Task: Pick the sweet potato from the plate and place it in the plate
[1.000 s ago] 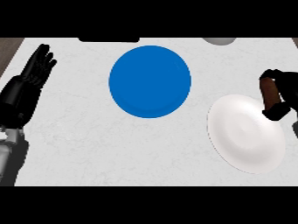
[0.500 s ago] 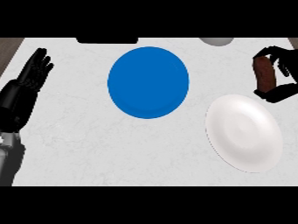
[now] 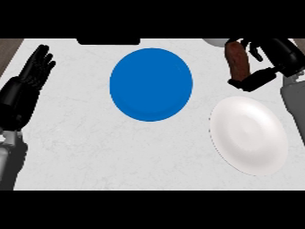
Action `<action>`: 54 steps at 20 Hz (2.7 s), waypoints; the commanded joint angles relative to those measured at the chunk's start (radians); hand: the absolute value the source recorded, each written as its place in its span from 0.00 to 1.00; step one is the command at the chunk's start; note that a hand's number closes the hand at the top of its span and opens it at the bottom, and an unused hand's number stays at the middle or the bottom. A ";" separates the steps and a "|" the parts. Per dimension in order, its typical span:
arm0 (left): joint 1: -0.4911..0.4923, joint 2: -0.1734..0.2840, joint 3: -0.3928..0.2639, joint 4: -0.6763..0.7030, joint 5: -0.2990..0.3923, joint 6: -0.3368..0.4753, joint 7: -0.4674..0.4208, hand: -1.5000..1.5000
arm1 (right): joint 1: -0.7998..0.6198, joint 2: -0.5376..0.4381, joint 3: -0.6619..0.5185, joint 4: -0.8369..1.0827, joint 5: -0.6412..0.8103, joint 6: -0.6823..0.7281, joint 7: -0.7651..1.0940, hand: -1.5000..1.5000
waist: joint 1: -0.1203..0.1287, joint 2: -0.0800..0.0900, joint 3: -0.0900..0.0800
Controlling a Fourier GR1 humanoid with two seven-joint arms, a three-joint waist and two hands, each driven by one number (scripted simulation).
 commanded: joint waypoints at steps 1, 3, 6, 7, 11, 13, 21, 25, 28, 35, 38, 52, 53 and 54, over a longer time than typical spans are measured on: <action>0.044 0.035 0.038 -0.034 0.036 -0.055 -0.002 0.50 | -0.035 0.110 0.050 -0.094 0.018 0.004 0.136 1.00 | 0.001 -0.003 0.000; 0.007 -0.002 0.008 -0.042 0.006 -0.013 0.028 0.50 | -0.169 0.149 0.037 0.013 0.020 0.009 0.169 1.00 | 0.012 0.001 0.000; 0.039 0.003 0.038 0.027 0.016 -0.053 -0.070 0.50 | -0.131 0.250 0.065 0.051 0.042 -0.060 0.158 1.00 | 0.009 0.004 0.000; 0.038 -0.013 0.017 -0.008 -0.004 -0.025 -0.025 0.50 | -0.161 0.278 0.087 0.009 0.039 -0.013 0.245 1.00 | 0.005 0.000 0.000; -0.016 -0.026 0.024 0.035 -0.003 -0.025 -0.015 0.50 | -0.248 0.334 0.078 0.219 0.085 -0.075 0.203 1.00 | 0.012 0.007 0.000; 0.017 -0.018 0.030 0.052 -0.032 -0.037 -0.091 0.50 | -0.275 0.369 0.067 0.249 0.091 -0.110 0.206 1.00 | 0.009 0.005 0.000; -0.058 -0.051 -0.008 -0.015 -0.052 0.002 0.024 0.50 | -0.400 0.437 0.093 0.617 0.157 -0.330 0.137 1.00 | 0.040 0.016 0.000; -0.038 -0.035 -0.002 -0.009 -0.028 -0.049 0.005 0.50 | -0.430 0.438 0.181 0.707 0.113 -0.327 0.145 1.00 | 0.063 0.018 0.000; -0.062 -0.067 -0.030 -0.013 -0.041 -0.026 0.036 0.50 | -0.415 0.439 0.116 0.739 0.005 -0.400 0.153 0.00 | 0.076 0.024 0.001; -0.096 -0.083 -0.043 0.052 -0.046 -0.051 -0.031 0.50 | -0.436 0.439 0.126 0.771 -0.154 -0.350 0.106 0.00 | 0.132 0.038 0.000; -0.112 -0.098 -0.057 0.046 -0.062 -0.033 -0.011 0.50 | -0.401 0.439 0.112 0.746 -0.224 -0.392 0.010 0.00 | 0.109 0.029 0.001; -0.020 -0.043 0.026 -0.023 -0.027 -0.049 0.005 0.50 | -0.456 0.352 -0.134 0.809 -0.465 -0.313 -0.095 0.00 | 0.041 0.015 0.001; -0.052 -0.067 0.020 0.034 -0.039 -0.032 -0.013 0.50 | -0.446 0.312 -0.140 0.829 -0.467 -0.271 -0.112 0.00 | 0.037 0.021 0.001; -0.036 -0.066 0.005 0.000 -0.055 -0.028 0.003 0.50 | -0.423 0.343 -0.147 0.832 -0.469 -0.309 -0.140 0.00 | 0.036 0.017 0.001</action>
